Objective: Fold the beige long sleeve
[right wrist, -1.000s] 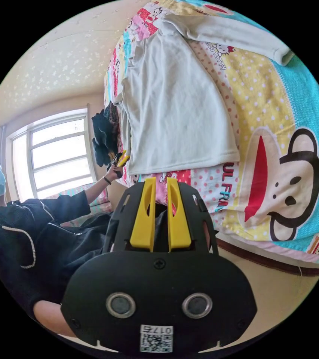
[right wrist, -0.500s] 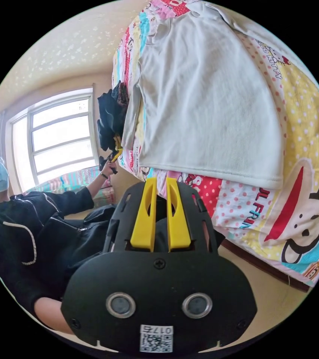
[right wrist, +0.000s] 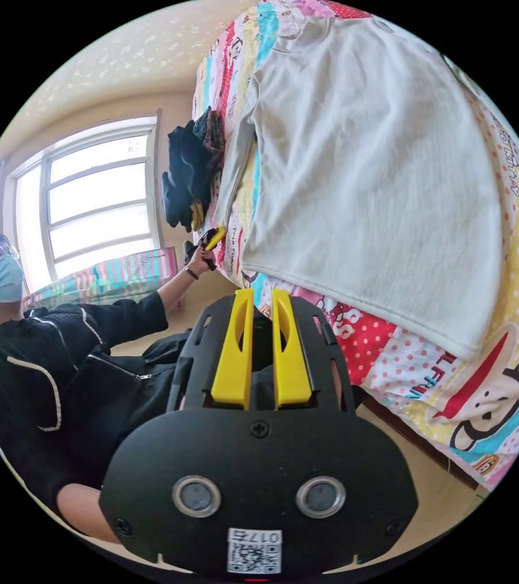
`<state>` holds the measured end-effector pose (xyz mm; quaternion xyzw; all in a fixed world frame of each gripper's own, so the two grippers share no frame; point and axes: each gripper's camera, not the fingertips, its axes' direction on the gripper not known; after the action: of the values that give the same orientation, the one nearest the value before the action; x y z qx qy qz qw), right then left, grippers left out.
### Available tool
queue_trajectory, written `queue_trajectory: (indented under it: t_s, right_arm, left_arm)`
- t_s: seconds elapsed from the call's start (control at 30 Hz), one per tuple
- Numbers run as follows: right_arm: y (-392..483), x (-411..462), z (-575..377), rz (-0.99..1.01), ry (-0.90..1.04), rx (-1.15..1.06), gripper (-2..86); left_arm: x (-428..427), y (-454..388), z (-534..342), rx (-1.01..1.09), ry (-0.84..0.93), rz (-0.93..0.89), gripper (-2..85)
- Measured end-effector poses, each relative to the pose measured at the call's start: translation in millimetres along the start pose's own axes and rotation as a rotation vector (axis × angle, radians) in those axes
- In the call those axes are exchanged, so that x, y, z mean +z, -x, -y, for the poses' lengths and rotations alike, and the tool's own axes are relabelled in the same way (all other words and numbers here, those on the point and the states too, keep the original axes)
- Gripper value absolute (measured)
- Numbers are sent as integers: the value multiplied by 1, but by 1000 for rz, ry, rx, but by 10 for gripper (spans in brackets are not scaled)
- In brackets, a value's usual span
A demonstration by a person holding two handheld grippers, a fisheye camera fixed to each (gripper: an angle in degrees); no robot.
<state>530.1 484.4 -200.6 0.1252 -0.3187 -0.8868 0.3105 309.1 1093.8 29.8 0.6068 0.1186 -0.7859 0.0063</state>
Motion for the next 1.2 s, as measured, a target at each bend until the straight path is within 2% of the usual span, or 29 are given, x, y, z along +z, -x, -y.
queue_trajectory:
  t_s: [0.07,0.13,0.23,0.33,0.5,0.6,0.77,0.9,1.03,1.2]
  right_arm:
    - [17,7,11,-15,25,-34,52]
    - [24,9,15,-18,28,-44,53]
    - [21,11,14,-13,15,-8,56]
    - [9,5,5,-13,-17,56,62]
    - [-3,-53,-17,-54,-179,137,66]
    - [-16,-111,-33,-129,-325,209,68]
    - [-75,-211,-66,-69,-718,399,78]
    - [-133,-227,-77,66,-860,515,85]
    - [-175,-206,-83,208,-977,620,98]
    - [-200,-173,-75,442,-1109,655,105]
  left_arm:
    - [-1,2,1,11,9,-15,48]
    - [-10,-22,-1,207,47,127,45]
    - [-12,-25,-8,282,48,230,46]
    - [-2,-10,-9,264,98,158,56]
    - [-20,2,-43,179,-21,53,82]
    - [-10,-42,-85,312,20,102,81]
    - [82,-129,-164,549,249,33,80]
    - [194,-165,-197,583,429,31,78]
    - [277,-196,-196,564,474,17,76]
    - [342,-223,-186,516,460,-16,70]
